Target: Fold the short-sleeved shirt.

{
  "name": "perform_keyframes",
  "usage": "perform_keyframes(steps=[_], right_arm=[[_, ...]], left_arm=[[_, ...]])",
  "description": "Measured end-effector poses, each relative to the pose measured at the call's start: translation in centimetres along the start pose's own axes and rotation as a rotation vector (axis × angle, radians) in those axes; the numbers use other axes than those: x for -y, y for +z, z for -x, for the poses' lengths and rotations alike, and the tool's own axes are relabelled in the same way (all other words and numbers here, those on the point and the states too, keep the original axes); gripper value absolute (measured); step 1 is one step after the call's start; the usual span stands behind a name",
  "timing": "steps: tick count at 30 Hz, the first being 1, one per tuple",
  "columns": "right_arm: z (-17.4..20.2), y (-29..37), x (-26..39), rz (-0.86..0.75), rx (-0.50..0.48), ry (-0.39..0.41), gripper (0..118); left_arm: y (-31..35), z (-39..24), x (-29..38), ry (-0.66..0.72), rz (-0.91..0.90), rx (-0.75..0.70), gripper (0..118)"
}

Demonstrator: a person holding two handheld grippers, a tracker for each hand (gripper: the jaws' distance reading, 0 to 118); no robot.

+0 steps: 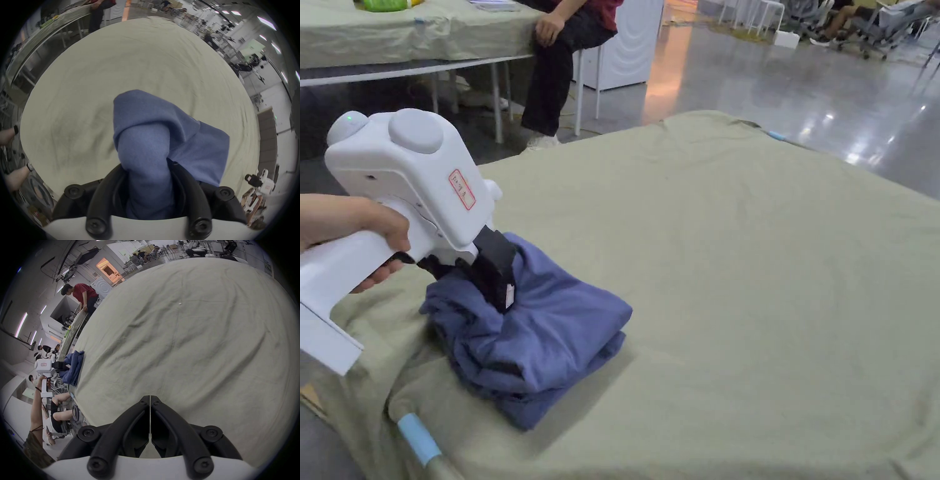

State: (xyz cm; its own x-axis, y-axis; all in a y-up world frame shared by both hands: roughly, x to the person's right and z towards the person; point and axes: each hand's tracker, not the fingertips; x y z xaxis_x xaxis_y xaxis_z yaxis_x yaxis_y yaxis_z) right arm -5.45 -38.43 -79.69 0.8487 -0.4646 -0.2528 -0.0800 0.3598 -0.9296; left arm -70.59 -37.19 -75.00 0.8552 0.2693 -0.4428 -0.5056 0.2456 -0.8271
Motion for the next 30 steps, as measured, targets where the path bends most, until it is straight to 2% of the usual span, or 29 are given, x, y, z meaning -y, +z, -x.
perform_keyframes(steps=[2,4,7,8,10,11,13,15,17,19,23,25,27,30], right_arm=[[-0.1,-0.1,0.2,0.005,-0.007,-0.005,3],[-0.1,0.0,0.4,0.015,-0.023,-0.004,3],[-0.4,0.6,0.6,0.010,-0.026,0.014,3],[-0.5,0.9,0.6,0.005,-0.024,0.018,3],[-1.0,1.5,0.6,-0.010,-0.029,0.024,3],[-1.4,2.0,0.7,-0.029,-0.034,0.026,3],[-2.0,2.9,0.7,-0.067,-0.041,0.029,3],[-2.8,4.2,1.1,-0.115,-0.039,0.034,3],[-3.8,5.5,1.3,-0.177,-0.027,0.045,3],[-5.0,7.2,1.8,-0.229,0.004,0.056,3],[-7.4,11.4,2.7,-0.387,0.132,0.134,3],[-8.5,13.8,3.1,-0.505,0.187,0.131,3],[-9.8,16.9,3.9,-0.671,0.204,0.095,3],[-11.0,21.0,4.6,-0.854,0.270,0.112,3]], left_arm=[[0.1,-0.1,0.3,-0.022,-0.022,-0.097,78],[1.3,0.0,1.1,-0.060,-0.049,-0.139,81],[5.2,0.5,2.3,0.025,-0.133,-0.174,81],[6.8,0.6,2.9,0.052,-0.200,-0.236,75],[9.5,0.0,4.6,0.093,-0.313,-0.259,5],[10.4,-0.6,5.6,0.101,-0.355,-0.239,0],[11.2,-3.6,8.5,0.077,-0.444,-0.197,0],[10.6,-8.5,11.8,-0.036,-0.483,-0.086,0],[9.1,-13.3,14.6,-0.089,-0.516,0.059,0],[6.9,-18.2,16.9,-0.112,-0.607,0.136,0],[2.1,-28.6,19.2,-0.222,-0.709,0.084,0],[1.3,-33.5,20.8,-0.298,-0.812,0.024,0],[1.5,-38.0,22.8,-0.358,-0.900,0.051,0],[2.3,-42.6,25.1,-0.430,-0.988,0.132,0]])
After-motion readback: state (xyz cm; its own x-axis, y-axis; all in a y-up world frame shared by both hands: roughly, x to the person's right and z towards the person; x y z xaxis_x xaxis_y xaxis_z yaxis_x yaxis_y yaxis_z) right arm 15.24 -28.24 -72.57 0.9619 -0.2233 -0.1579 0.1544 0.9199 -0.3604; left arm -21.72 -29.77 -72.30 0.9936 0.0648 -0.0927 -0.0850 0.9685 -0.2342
